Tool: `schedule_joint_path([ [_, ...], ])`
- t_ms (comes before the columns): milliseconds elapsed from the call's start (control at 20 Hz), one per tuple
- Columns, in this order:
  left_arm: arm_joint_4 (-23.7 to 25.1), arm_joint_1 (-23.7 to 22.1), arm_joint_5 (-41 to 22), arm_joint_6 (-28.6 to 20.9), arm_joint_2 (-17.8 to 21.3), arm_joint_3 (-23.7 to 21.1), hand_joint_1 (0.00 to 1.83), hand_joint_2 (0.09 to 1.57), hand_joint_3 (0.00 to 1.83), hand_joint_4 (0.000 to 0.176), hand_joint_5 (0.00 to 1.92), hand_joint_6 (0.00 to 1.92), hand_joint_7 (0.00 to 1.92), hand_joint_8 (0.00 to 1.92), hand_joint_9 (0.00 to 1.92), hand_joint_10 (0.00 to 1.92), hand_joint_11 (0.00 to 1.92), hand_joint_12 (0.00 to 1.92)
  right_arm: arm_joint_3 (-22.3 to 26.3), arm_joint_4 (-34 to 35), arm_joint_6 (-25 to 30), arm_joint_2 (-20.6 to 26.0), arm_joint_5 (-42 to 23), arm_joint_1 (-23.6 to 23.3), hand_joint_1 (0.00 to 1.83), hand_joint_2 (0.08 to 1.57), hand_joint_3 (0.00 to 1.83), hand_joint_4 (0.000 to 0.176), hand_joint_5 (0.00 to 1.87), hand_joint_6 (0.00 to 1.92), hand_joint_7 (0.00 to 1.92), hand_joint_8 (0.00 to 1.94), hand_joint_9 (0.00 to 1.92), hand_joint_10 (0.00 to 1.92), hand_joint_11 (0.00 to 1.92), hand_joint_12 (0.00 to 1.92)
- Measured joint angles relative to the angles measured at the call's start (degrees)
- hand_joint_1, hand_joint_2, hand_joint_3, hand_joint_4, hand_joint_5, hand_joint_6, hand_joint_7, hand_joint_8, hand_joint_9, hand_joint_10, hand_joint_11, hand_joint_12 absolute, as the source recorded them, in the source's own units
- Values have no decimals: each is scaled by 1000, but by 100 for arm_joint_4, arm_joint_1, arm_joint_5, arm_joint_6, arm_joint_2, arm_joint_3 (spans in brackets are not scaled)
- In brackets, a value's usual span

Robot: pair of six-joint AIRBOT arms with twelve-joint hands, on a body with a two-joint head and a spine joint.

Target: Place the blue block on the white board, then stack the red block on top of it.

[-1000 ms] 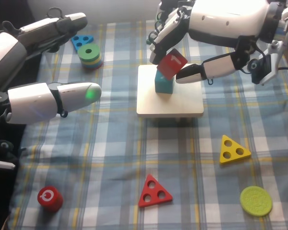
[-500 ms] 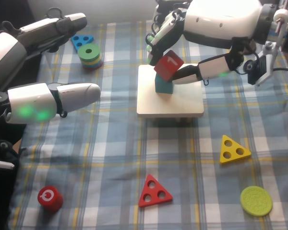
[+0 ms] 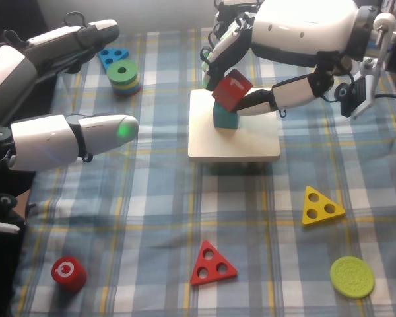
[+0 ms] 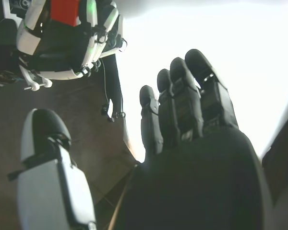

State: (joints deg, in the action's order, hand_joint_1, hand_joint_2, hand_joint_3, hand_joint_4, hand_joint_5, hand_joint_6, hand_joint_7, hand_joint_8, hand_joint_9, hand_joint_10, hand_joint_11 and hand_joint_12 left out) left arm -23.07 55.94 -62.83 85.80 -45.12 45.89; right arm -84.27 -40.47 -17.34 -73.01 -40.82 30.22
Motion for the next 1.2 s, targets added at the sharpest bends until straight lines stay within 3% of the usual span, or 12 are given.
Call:
schedule_joint_path([
  [100,-4,0,2,0,0,0,762,883,1,101,378,0,358,1,345,2,0,1010,0,-2,2,0,0,0,1168,1089,2,0,1029,888,912,61,836,0,227,1004],
  [250,11,0,2,0,0,0,793,884,0,73,400,3,352,1,326,0,0,1005,0,-2,2,0,2,0,1166,1091,0,0,1024,896,911,37,836,3,245,1046],
  [450,9,0,2,0,0,0,789,879,0,77,413,1,369,3,349,9,0,1052,0,-2,2,0,4,0,1122,1104,2,0,995,947,895,9,828,4,257,1110],
  [500,9,0,0,0,0,0,791,882,0,72,415,1,372,3,349,7,0,1032,0,-4,2,0,4,0,1106,1108,1,0,986,964,885,4,821,2,254,1106],
  [650,9,0,0,0,0,0,748,886,2,89,408,0,382,5,363,10,0,1036,0,-4,2,0,7,0,1092,1122,1,0,954,1017,858,0,792,0,219,1111],
  [900,9,0,2,0,0,0,759,891,1,91,394,1,382,1,364,5,0,1048,0,-4,35,0,24,0,1079,1124,0,0,949,1026,878,8,829,17,249,1216],
  [950,9,-2,0,0,0,0,766,888,0,96,396,2,385,1,368,5,0,1068,0,-4,42,0,28,0,1071,1125,0,9,946,1031,878,7,834,21,237,1255],
  [1150,9,-17,22,0,0,0,762,885,0,96,409,2,393,3,377,5,0,1064,0,-4,52,2,39,0,1077,1130,1,0,936,1046,860,3,805,13,204,1243],
  [1200,9,-20,20,0,0,0,749,886,0,100,404,0,394,3,380,5,0,1061,0,-4,61,2,39,0,1054,1064,0,0,824,439,835,4,783,4,200,1194],
])
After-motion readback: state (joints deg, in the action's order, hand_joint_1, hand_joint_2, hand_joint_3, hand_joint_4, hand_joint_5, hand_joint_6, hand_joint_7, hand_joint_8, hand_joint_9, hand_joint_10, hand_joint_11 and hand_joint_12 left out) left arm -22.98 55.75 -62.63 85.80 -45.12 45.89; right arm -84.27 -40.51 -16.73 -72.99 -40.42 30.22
